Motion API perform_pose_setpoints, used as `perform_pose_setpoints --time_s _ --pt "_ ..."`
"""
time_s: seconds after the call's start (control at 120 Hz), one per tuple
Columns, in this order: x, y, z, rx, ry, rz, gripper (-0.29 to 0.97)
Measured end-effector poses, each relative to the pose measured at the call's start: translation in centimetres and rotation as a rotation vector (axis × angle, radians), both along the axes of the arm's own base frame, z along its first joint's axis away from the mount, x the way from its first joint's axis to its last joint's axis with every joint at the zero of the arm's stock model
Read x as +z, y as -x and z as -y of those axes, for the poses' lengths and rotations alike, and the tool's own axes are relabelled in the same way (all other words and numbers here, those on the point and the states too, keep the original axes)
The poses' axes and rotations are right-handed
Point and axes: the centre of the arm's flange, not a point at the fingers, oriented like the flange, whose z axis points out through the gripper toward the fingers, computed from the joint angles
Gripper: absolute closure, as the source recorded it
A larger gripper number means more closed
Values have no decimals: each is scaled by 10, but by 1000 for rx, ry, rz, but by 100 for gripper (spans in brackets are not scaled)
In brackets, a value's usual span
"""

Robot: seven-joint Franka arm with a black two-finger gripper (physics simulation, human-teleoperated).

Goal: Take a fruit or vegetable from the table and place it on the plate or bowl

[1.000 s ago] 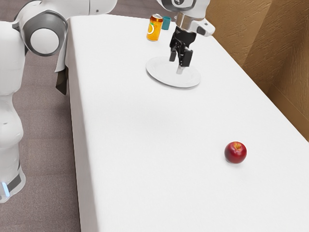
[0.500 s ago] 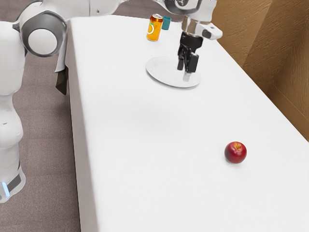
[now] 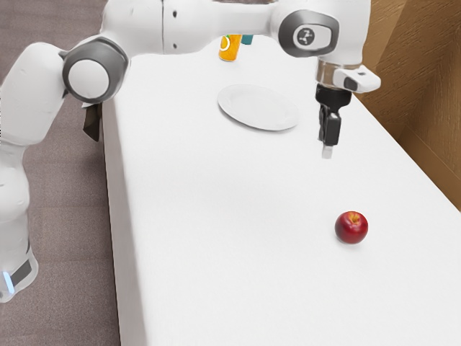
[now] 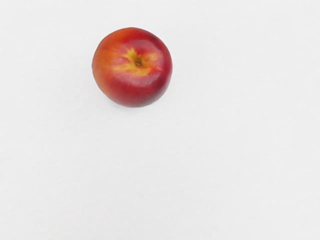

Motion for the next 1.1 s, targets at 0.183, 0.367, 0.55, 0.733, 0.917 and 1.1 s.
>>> perform_pose_setpoints --time_s 0.183,0.367,0.55,0.733,0.917,1.1 --pt "-29 -44 9 11 22 93 0" --pt "-74 -78 11 40 31 158 0" --pt "-112 -100 27 51 41 210 0" --pt "-126 -109 36 65 29 252 0" --pt "-152 -117 35 79 40 240 0" --pt "-165 -120 37 85 55 224 0"
